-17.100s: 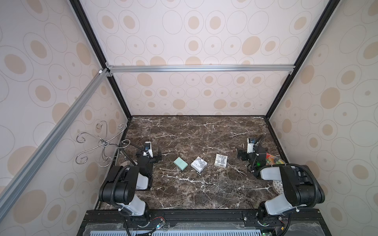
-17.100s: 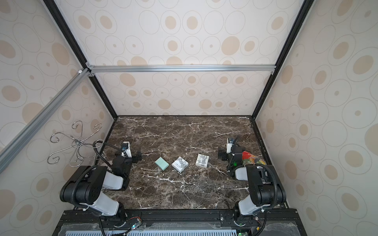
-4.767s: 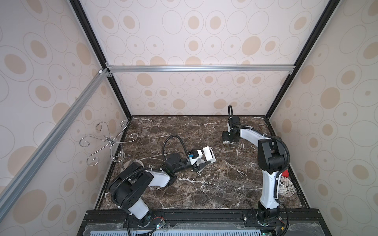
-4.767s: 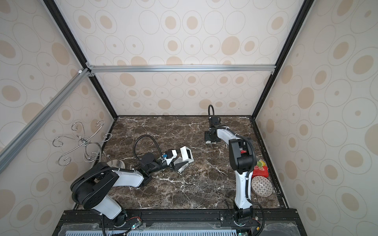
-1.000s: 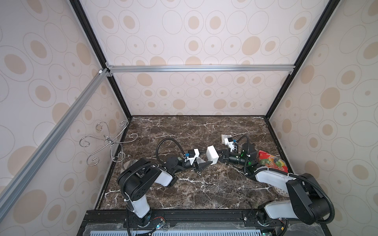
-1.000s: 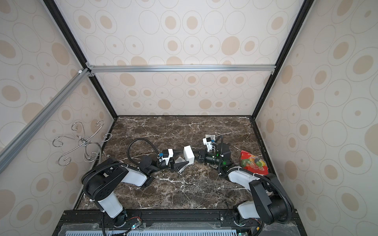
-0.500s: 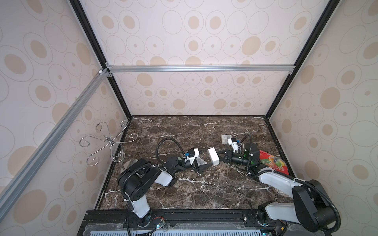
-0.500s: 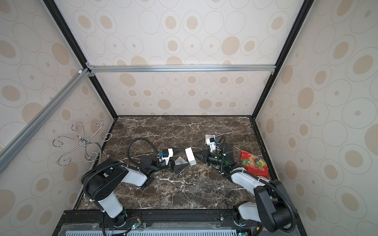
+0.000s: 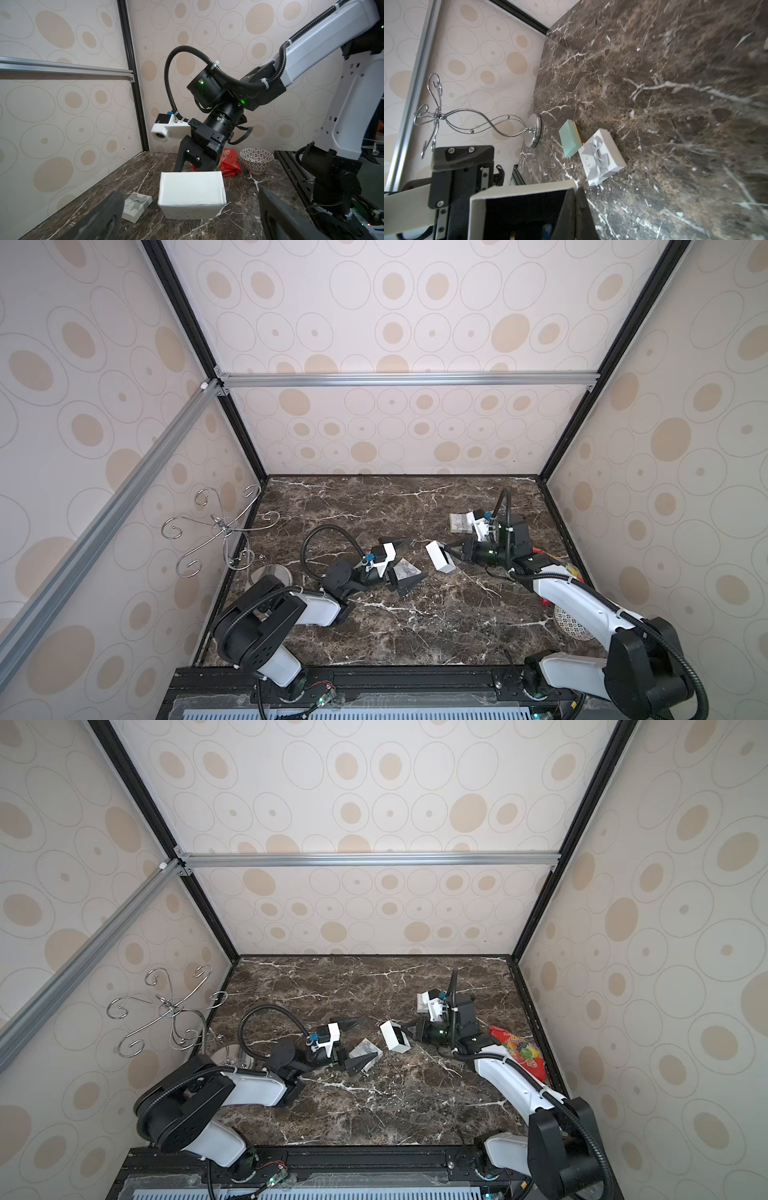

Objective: Take the rings out of the lift-off lid box
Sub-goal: Place the jewelry box at the center of the board.

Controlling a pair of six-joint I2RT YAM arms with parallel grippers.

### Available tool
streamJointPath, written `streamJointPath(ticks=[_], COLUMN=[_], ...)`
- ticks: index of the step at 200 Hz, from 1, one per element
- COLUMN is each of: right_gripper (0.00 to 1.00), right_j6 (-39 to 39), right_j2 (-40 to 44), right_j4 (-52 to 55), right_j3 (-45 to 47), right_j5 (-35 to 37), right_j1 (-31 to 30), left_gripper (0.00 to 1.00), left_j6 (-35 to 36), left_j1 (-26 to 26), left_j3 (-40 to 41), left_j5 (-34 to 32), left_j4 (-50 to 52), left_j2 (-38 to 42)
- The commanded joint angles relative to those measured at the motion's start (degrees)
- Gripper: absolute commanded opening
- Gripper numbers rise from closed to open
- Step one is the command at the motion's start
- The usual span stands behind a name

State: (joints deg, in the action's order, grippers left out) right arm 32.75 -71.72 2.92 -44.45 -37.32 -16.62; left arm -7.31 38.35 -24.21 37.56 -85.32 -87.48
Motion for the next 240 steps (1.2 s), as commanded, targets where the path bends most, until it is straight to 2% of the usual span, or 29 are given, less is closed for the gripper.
streamJointPath(ticks=[1, 23, 51, 78, 106, 111, 167, 240], right_gripper=[0.00, 0.00, 0.00, 0.00, 0.00, 0.00, 0.00, 0.00], right_j6=[-16.58, -25.49, -35.82, -44.69, -56.16, -57.96, -78.17, -91.02], right_j2=[-2.23, -6.57, -14.00, -21.01, -27.60, -29.04, -45.83, -66.65], right_j4=[10.25, 13.19, 17.58, 20.34, 19.75, 19.75, 29.82, 40.82], right_j3=[-5.36, -10.68, -19.21, -28.15, -34.48, -35.54, -55.86, -81.78], right_j5=[6.02, 7.51, 8.97, 9.64, 6.47, 6.03, 4.02, 7.03], right_j1=[0.36, 0.36, 0.36, 0.27, -0.45, -0.71, -4.03, -5.15], left_gripper=[1.00, 1.00, 1.00, 1.00, 1.00, 1.00, 1.00, 1.00], left_j6=[6.64, 11.31, 14.21, 14.60, 14.69, 14.77, 15.75, 14.87], left_j1=[-0.14, -0.13, -0.15, -0.15, -0.17, -0.20, -0.13, -0.20], left_j3=[-4.31, -7.65, -9.53, -9.54, -9.84, -9.87, -10.42, -11.22], left_j5=[-1.81, -5.21, -8.43, -9.86, -10.23, -12.10, -13.63, -13.02], left_j4=[16.82, 30.71, 38.94, 40.77, 42.68, 43.00, 44.80, 45.89], left_j2=[3.64, 6.08, 7.54, 7.93, 7.66, 7.62, 7.33, 6.51])
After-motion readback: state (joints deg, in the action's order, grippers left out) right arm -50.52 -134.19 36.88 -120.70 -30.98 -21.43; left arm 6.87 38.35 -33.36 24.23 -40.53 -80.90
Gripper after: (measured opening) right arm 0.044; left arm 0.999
